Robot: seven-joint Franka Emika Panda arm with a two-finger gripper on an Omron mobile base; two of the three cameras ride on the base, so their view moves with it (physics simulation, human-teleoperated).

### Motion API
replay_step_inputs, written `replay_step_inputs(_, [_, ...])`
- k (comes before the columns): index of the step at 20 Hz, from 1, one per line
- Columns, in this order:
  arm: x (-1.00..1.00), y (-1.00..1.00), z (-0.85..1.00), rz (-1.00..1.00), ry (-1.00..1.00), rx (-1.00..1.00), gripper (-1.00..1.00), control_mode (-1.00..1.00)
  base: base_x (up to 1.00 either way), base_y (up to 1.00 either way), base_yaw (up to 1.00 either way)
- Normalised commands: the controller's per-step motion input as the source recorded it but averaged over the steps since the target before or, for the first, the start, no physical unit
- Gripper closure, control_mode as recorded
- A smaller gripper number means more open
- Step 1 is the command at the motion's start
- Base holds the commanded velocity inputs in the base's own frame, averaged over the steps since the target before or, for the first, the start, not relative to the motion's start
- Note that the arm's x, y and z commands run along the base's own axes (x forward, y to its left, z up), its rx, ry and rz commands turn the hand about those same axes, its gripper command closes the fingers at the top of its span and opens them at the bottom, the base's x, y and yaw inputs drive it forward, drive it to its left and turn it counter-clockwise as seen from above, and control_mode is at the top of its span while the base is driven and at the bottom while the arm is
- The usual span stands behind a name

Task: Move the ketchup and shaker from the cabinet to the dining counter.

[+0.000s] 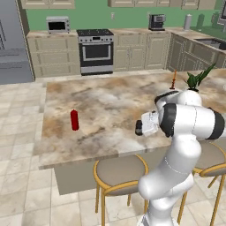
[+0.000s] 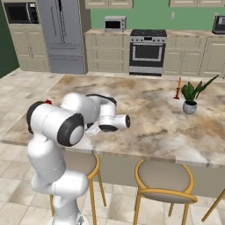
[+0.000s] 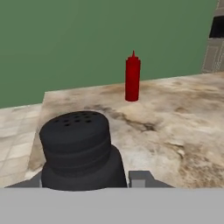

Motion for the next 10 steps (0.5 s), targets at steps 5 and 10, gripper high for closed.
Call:
replay_step_inputs(5, [0.26, 0.01, -0.25, 0.04, 0.0, 0.0, 1.0, -1.0, 0.0, 0.0, 0.0])
replay_step_inputs(10, [0.28, 0.0, -0.29, 0.04, 0.0, 0.0, 1.0, -1.0, 0.0, 0.0, 0.0])
